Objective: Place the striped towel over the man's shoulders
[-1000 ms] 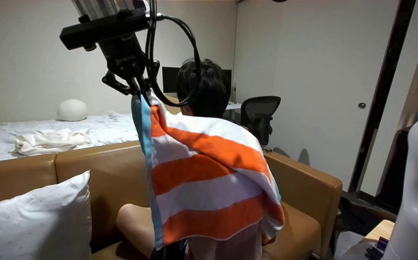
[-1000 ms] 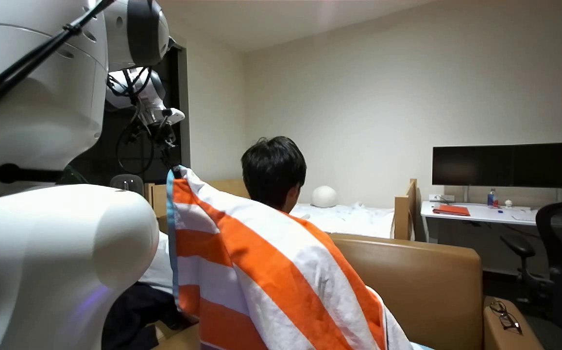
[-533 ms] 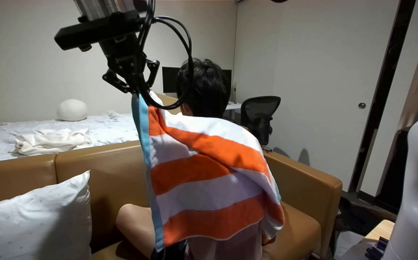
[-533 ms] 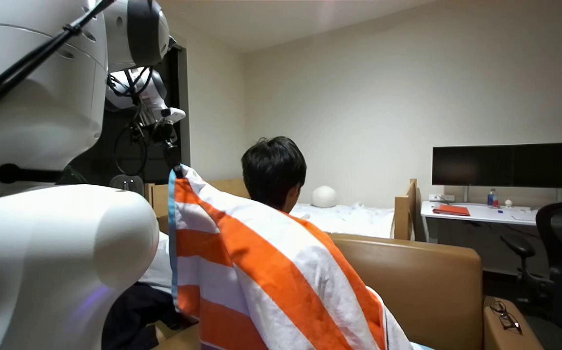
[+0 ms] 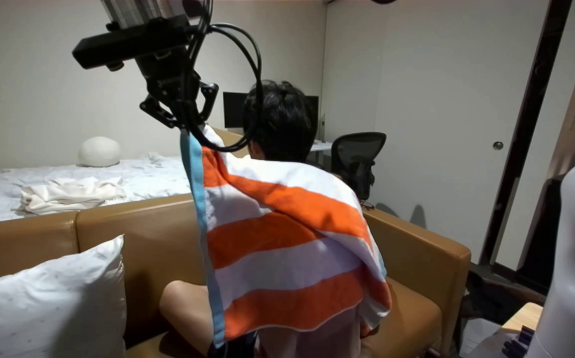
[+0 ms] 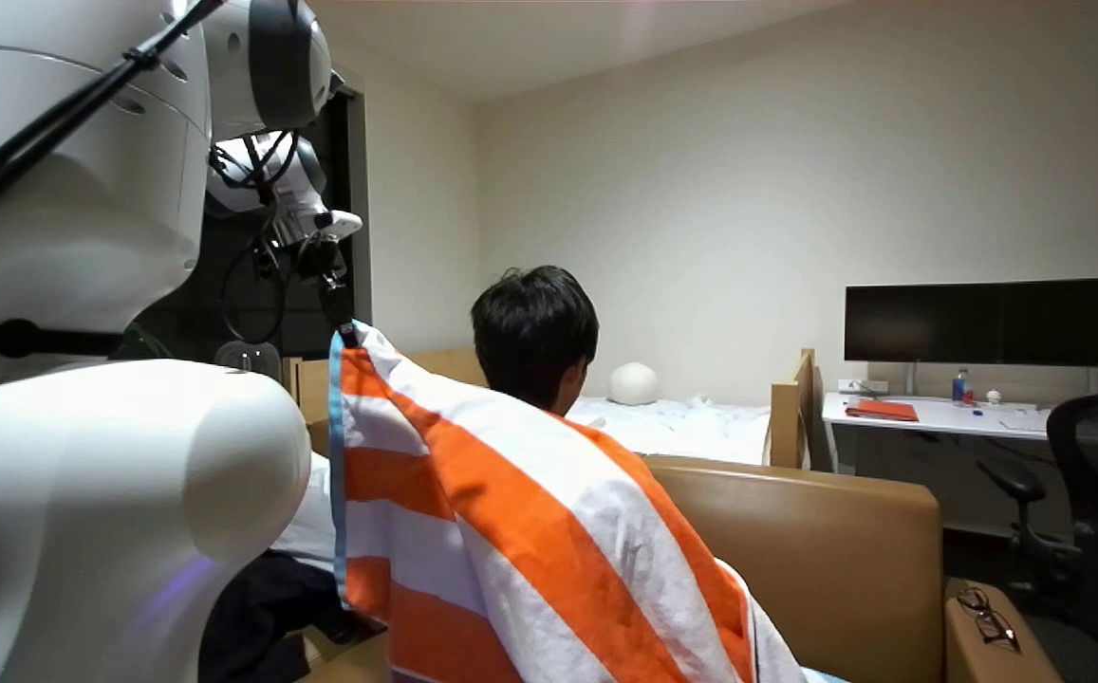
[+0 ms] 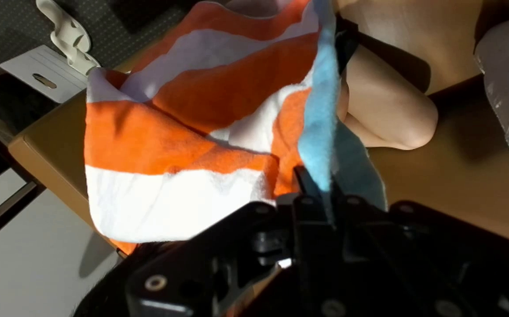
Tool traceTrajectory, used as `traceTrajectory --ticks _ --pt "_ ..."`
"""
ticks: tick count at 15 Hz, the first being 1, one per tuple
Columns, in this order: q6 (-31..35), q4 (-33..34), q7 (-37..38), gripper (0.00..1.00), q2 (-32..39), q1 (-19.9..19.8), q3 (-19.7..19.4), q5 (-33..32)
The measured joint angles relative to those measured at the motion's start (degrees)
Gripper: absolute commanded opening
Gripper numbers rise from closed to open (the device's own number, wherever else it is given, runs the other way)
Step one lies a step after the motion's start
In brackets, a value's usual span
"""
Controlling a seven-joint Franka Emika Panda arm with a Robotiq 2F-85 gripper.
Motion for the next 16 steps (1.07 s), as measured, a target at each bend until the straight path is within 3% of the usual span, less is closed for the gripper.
traceTrajectory --ticks 3,10,16 --pt "-0.06 0.00 0.73 0.01 0.01 0.05 -0.21 -0.05" --pt "-1.33 0.29 12.19 0.01 0.52 0.17 -0.76 3.20" --pt "-1.06 1.19 13.77 0.01 0.98 0.17 -0.78 6.14"
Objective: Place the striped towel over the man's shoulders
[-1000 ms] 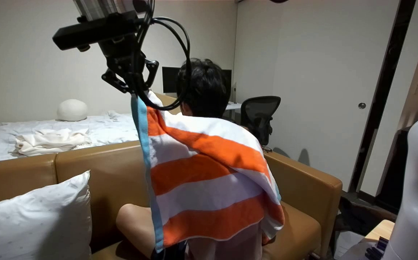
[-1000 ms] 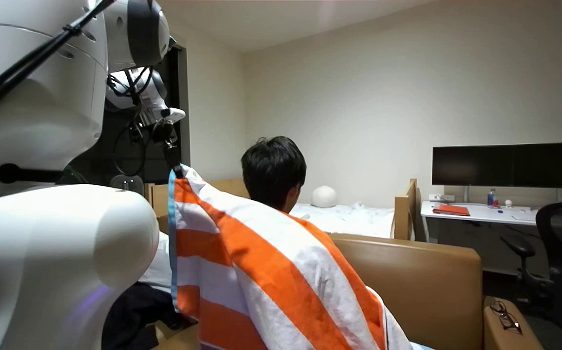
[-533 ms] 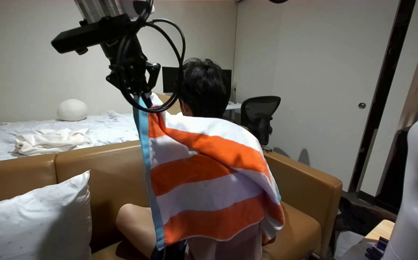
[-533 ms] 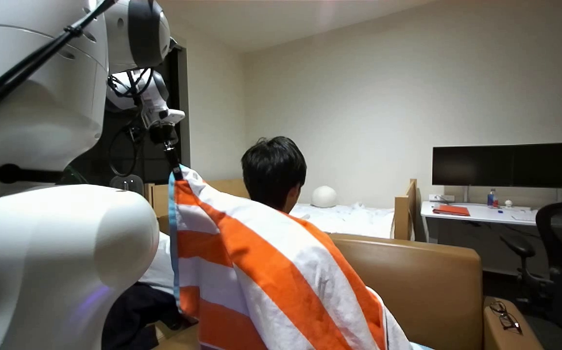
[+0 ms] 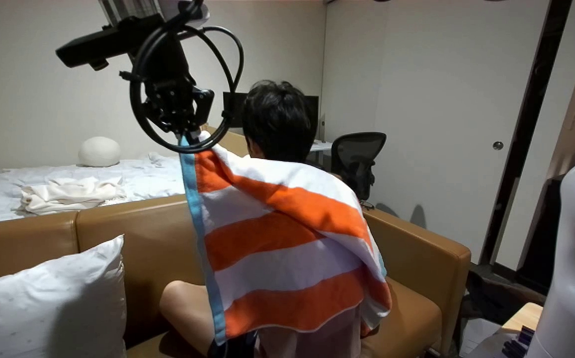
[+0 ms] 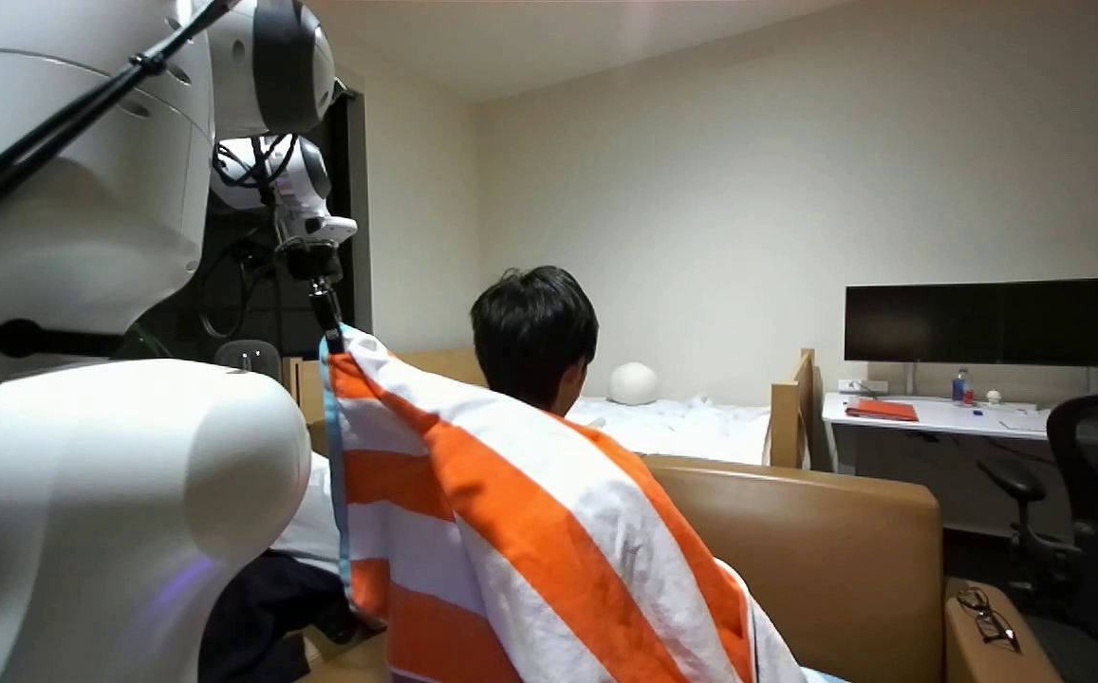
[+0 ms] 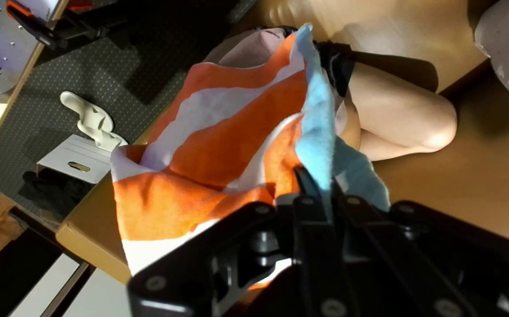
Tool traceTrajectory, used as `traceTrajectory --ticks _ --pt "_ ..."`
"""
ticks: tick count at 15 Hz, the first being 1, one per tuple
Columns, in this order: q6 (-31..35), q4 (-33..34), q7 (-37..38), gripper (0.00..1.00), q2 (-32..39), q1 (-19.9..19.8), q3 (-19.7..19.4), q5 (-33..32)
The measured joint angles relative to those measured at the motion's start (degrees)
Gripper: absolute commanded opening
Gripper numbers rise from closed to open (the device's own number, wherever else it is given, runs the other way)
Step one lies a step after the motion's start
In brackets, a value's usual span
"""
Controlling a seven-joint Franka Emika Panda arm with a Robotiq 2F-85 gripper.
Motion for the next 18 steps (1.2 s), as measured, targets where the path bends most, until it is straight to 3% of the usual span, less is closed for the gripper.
traceTrajectory --ticks 6,7,8,18 --pt "0.44 0.39 0.00 0.01 0.17 0.00 0.00 2.29" --pt "0.44 0.41 0.00 0.30 0.18 0.00 -0.03 2.70" --pt "0.44 0.42 0.00 0.31 0.19 0.00 -0.07 3.03" --pt "0.44 0.49 2.18 0.95 0.22 0.00 -0.28 5.24"
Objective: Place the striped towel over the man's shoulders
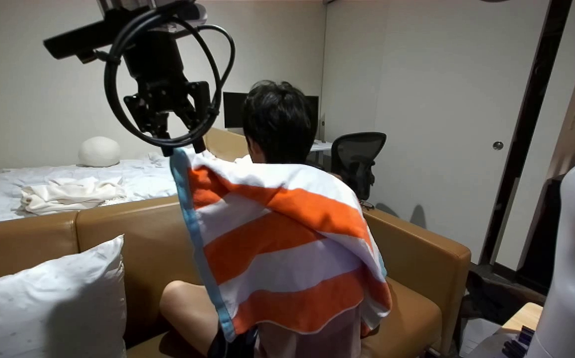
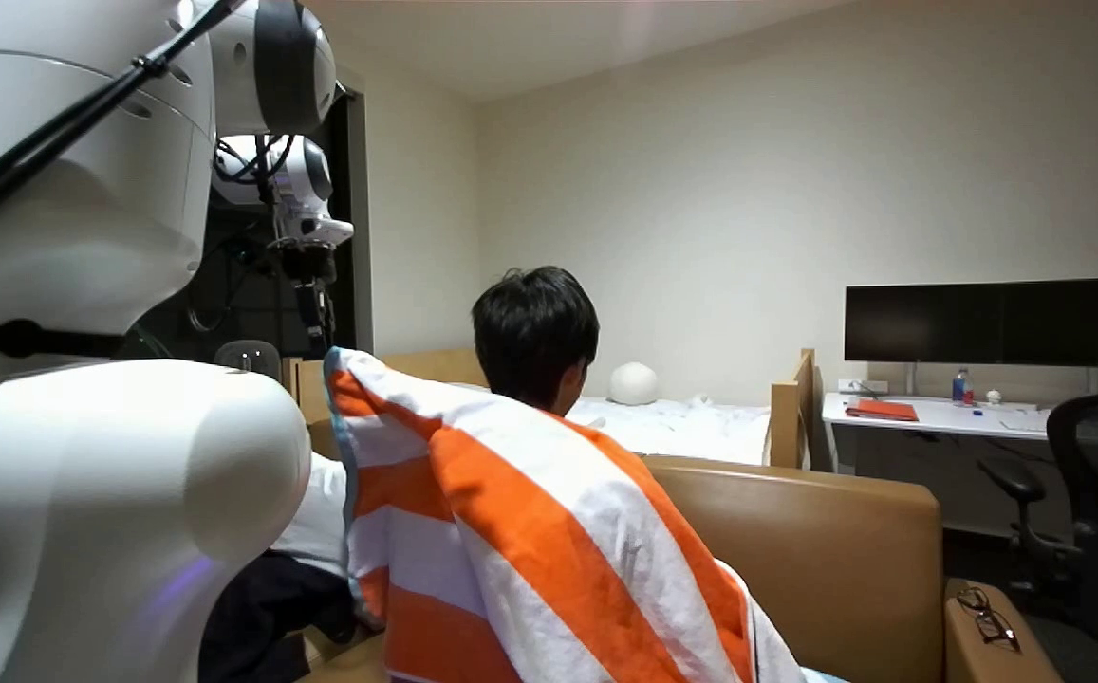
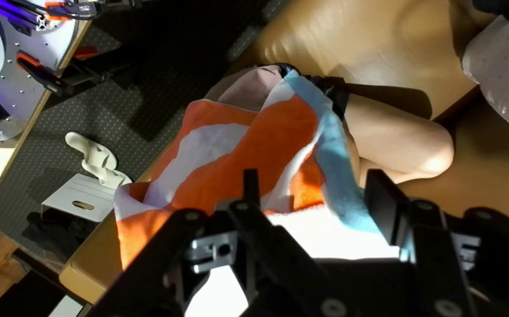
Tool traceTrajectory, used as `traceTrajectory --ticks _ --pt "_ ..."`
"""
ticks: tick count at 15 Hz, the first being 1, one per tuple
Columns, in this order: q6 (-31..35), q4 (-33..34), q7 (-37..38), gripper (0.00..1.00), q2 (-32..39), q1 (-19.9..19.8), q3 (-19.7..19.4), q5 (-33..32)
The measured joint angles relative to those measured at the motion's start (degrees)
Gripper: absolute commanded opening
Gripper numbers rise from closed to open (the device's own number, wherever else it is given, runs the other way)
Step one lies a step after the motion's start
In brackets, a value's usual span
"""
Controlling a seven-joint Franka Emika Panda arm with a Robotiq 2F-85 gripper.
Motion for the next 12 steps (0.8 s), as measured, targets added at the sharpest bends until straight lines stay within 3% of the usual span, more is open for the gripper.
traceTrajectory --ticks 2,12 --pt "0.00 0.00 0.42 1.00 0.00 0.00 -0.01 0.22" --pt "0.45 0.01 1.58 1.00 0.00 0.00 -0.06 0.24"
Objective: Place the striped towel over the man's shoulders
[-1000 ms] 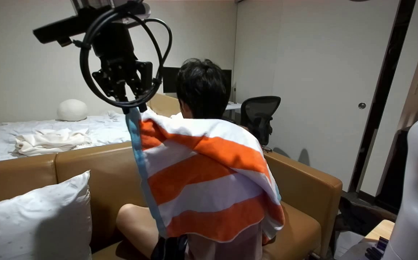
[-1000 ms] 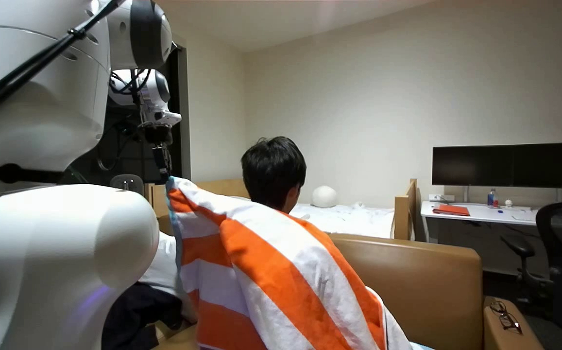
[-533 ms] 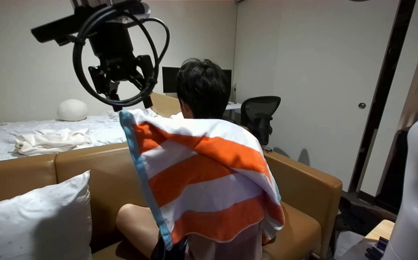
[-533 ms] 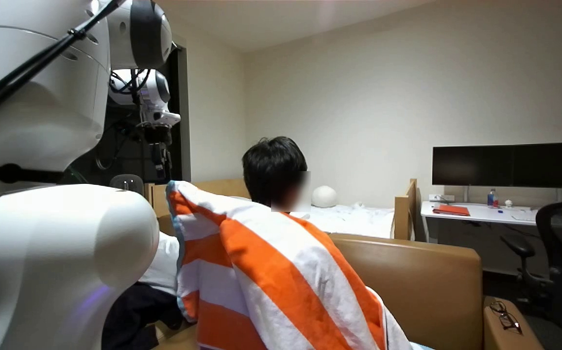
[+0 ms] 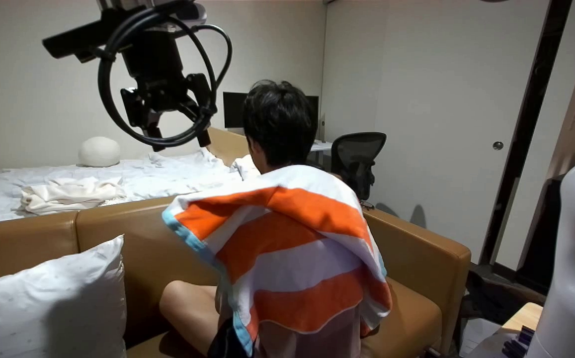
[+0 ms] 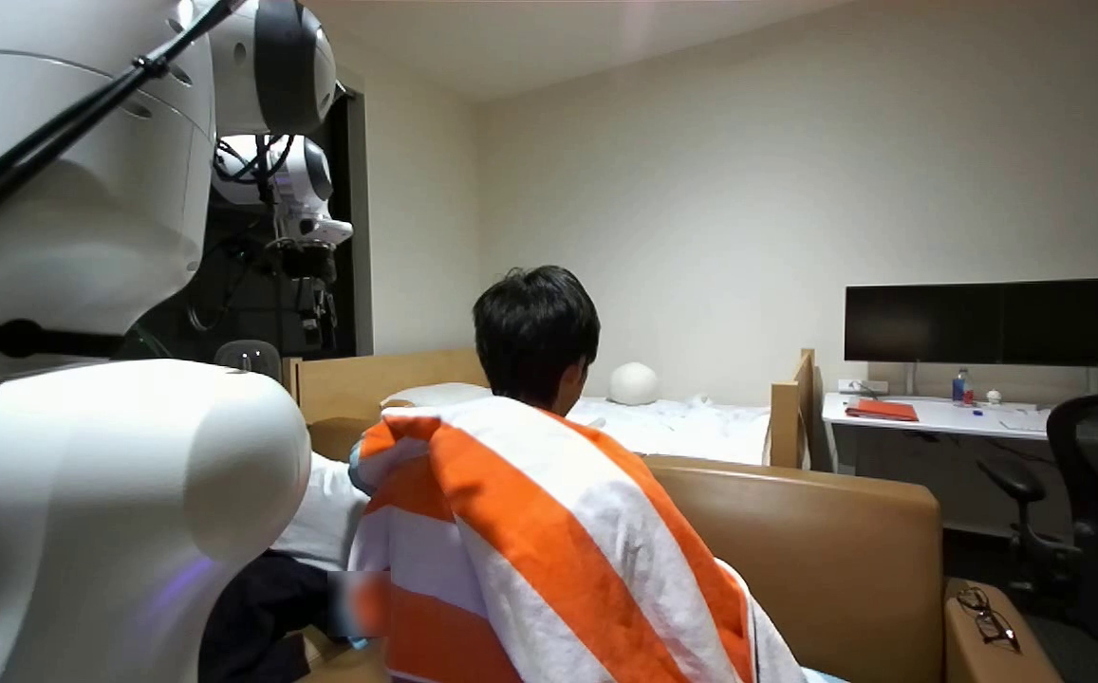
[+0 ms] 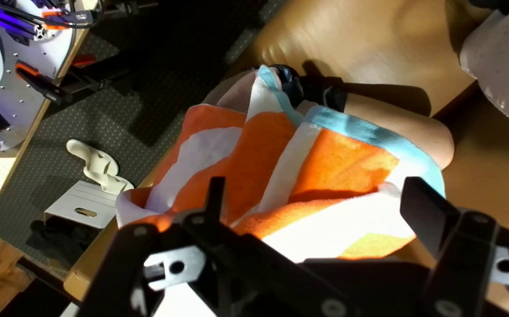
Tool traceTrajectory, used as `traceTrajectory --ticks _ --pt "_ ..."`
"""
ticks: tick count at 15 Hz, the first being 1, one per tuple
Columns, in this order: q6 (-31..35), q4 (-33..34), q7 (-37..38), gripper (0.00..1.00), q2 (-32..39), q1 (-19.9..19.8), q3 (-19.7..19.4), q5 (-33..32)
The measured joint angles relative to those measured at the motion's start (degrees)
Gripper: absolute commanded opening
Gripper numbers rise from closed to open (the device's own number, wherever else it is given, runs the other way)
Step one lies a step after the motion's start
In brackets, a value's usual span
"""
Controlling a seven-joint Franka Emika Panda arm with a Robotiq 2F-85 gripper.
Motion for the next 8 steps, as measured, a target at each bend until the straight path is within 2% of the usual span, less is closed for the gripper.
traceTrajectory --ticks 8 --pt "1.14 0.00 -0.02 1.00 0.02 0.01 0.12 1.80"
